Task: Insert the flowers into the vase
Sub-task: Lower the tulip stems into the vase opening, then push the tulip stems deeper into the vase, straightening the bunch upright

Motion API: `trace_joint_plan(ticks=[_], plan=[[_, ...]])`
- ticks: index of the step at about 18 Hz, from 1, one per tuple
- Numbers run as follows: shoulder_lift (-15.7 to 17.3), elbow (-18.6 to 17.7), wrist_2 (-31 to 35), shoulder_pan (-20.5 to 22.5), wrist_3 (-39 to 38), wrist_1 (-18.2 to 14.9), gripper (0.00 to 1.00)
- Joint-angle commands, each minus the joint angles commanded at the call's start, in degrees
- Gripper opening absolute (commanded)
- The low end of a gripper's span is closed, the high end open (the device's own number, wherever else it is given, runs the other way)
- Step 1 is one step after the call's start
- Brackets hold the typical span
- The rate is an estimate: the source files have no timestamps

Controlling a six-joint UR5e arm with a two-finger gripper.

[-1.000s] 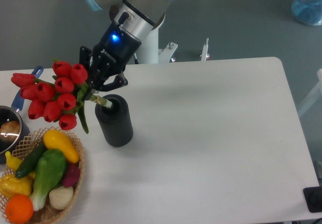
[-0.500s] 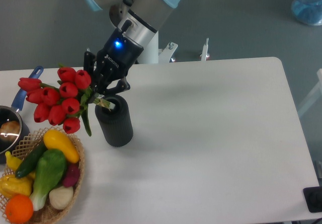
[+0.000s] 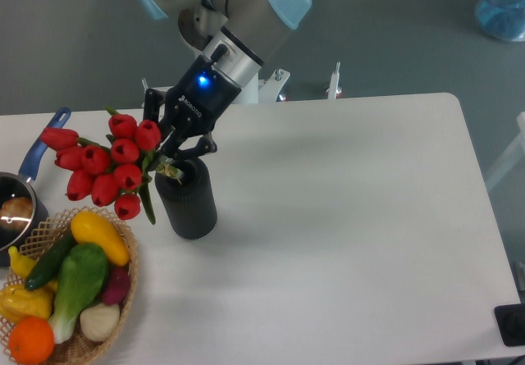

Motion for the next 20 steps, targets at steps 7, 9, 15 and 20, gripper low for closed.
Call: trace_joint_plan(ticks=[7, 9, 15, 20], plan=[[0.00, -2.20, 0.00, 0.53, 1.40, -0.09, 0.00], [-0.17, -2.81, 0.00, 0.96, 1.67, -0.09, 0.00], [-0.35, -3.08, 0.00, 1.58, 2.11, -0.09, 0.00], [-2.19, -3.17, -0.09, 1.58, 4.92, 0.09, 0.00]])
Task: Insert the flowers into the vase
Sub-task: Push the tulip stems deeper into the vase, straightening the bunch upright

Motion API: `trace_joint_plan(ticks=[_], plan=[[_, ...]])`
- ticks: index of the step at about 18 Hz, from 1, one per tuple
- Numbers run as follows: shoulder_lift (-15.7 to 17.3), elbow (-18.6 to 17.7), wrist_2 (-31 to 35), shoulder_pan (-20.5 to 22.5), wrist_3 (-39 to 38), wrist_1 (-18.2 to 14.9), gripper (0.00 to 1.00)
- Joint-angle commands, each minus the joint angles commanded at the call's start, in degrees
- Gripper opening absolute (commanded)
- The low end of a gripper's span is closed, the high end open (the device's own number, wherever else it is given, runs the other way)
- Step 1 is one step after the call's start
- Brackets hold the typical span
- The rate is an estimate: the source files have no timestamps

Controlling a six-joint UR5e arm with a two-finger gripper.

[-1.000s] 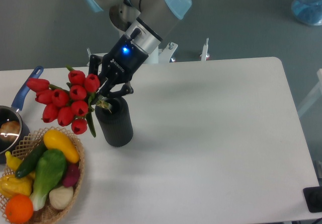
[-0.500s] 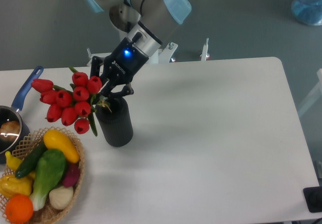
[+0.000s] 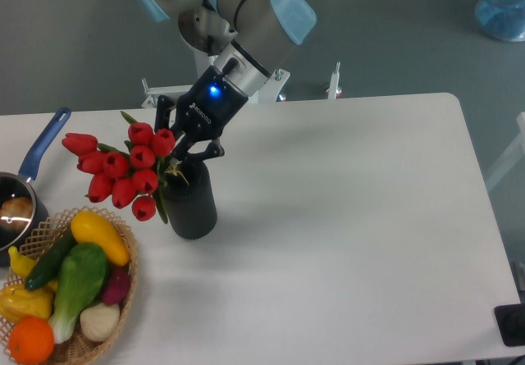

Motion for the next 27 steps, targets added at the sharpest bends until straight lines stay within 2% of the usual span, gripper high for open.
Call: trace_joint_plan(ticks=[3, 19, 27], plan=[[-1.06, -0.09, -0.09, -0.09, 0.54, 0.00, 0.00], [-0.97, -1.84, 0.97, 0.70, 1.41, -0.35, 0.00], [1.31, -1.50, 0.26, 0.97, 0.71, -0.44, 0.00]])
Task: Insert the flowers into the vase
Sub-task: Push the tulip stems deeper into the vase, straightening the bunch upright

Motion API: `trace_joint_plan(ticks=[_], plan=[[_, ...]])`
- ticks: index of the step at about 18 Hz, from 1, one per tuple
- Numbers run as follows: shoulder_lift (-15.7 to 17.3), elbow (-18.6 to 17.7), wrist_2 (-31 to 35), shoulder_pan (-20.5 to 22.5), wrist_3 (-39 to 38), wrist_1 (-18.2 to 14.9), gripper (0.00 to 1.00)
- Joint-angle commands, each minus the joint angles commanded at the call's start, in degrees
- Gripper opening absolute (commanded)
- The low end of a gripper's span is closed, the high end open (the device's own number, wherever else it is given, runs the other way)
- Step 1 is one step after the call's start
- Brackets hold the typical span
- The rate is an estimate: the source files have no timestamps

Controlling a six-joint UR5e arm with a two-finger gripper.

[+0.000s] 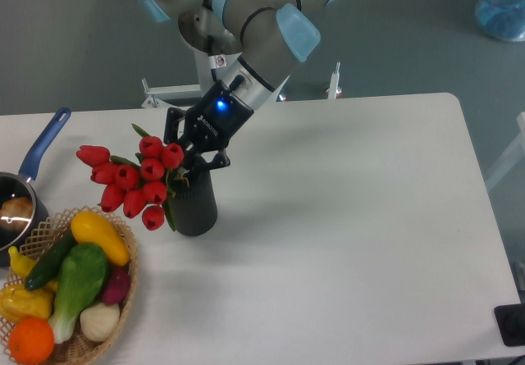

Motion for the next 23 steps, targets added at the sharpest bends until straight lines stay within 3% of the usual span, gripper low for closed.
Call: trace_joint_plan(ticks=[16, 20, 23], plan=[[0.45, -2.38, 0.36, 1.05, 1.05, 0.09, 0.00], [0.01, -1.14, -0.26, 2.29, 4.04, 0.09, 0.00], [-0.70, -2.28, -1.66, 2.37, 10.26, 0.00, 0.00]])
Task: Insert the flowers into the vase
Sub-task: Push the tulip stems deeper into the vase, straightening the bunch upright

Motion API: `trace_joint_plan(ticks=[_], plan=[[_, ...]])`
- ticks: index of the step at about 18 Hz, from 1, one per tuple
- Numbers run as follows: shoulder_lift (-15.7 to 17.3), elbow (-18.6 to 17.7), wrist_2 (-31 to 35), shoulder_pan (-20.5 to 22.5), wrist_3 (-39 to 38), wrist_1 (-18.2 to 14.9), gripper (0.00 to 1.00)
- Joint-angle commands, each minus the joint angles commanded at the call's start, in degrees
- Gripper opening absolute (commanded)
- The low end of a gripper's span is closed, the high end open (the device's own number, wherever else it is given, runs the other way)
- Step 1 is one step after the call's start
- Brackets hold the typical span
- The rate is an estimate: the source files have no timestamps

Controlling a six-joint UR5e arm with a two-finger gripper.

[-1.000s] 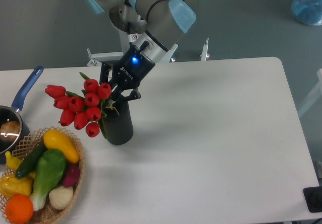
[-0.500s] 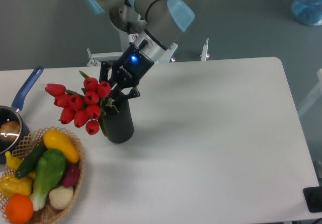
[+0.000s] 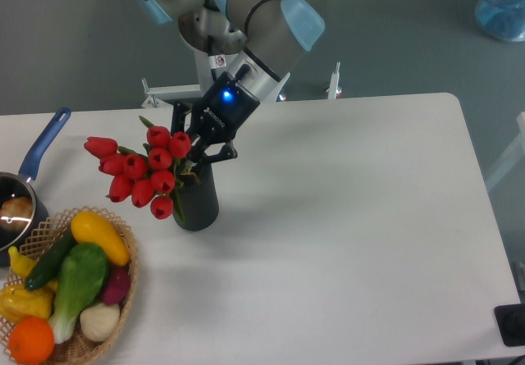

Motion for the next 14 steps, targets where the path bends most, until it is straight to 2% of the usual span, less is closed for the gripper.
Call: trace_joint_plan(ticks=[2, 14], plan=[[-0.88, 0.26, -0.44, -0.35, 0.81, 0.00, 0.00], [-0.27, -1.58, -0.27, -0.09, 1.08, 0.00, 0.00]])
